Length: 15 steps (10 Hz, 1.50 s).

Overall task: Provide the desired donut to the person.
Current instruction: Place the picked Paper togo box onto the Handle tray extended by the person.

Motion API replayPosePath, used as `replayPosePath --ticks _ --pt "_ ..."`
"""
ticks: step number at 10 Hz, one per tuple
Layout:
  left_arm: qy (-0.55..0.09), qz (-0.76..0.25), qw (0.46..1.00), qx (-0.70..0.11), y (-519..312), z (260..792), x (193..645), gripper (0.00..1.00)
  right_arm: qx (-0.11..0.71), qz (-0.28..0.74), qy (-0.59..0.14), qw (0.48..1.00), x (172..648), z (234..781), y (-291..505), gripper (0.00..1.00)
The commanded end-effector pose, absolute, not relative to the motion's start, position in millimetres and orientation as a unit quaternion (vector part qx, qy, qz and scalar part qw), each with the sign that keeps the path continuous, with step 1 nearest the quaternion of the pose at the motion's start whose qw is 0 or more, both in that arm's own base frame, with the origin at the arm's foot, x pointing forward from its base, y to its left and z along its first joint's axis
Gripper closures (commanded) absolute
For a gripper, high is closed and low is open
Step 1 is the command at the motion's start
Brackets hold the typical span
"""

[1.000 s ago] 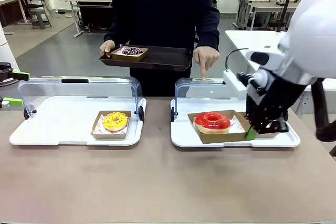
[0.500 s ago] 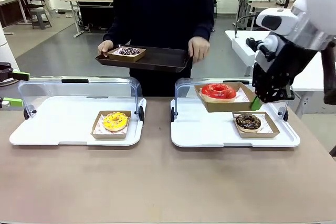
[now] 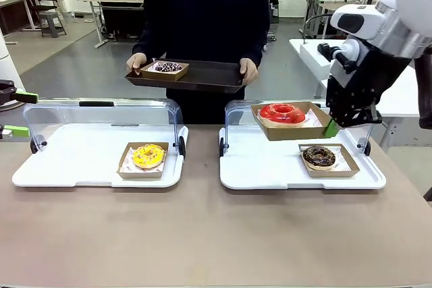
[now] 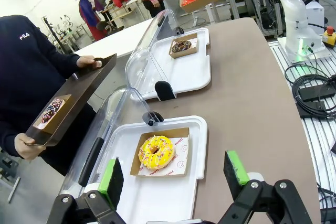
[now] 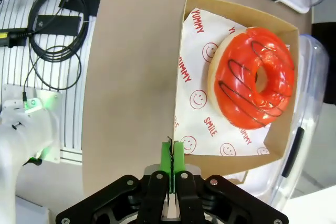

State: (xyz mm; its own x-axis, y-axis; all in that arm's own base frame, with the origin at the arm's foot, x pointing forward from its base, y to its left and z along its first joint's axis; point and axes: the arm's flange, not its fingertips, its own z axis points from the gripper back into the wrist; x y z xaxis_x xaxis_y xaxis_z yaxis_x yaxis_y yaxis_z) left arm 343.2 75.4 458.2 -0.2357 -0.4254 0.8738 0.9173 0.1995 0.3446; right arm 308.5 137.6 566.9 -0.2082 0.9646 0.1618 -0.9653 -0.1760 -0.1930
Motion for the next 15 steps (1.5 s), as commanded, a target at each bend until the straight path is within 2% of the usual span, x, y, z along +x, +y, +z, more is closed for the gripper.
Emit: replayPosePath --ticks 1,15 --pt "-0.533 -0.585 0.564 -0.235 75.0 457.8 344.2 0.00 0.009 0.764 -0.126 0.633 307.4 557.7 139.0 1.00" --pt "-0.533 -0.585 0.564 -0.235 75.0 457.8 344.2 0.00 0.009 0.764 -0.126 0.633 307.4 557.7 139.0 1.00"
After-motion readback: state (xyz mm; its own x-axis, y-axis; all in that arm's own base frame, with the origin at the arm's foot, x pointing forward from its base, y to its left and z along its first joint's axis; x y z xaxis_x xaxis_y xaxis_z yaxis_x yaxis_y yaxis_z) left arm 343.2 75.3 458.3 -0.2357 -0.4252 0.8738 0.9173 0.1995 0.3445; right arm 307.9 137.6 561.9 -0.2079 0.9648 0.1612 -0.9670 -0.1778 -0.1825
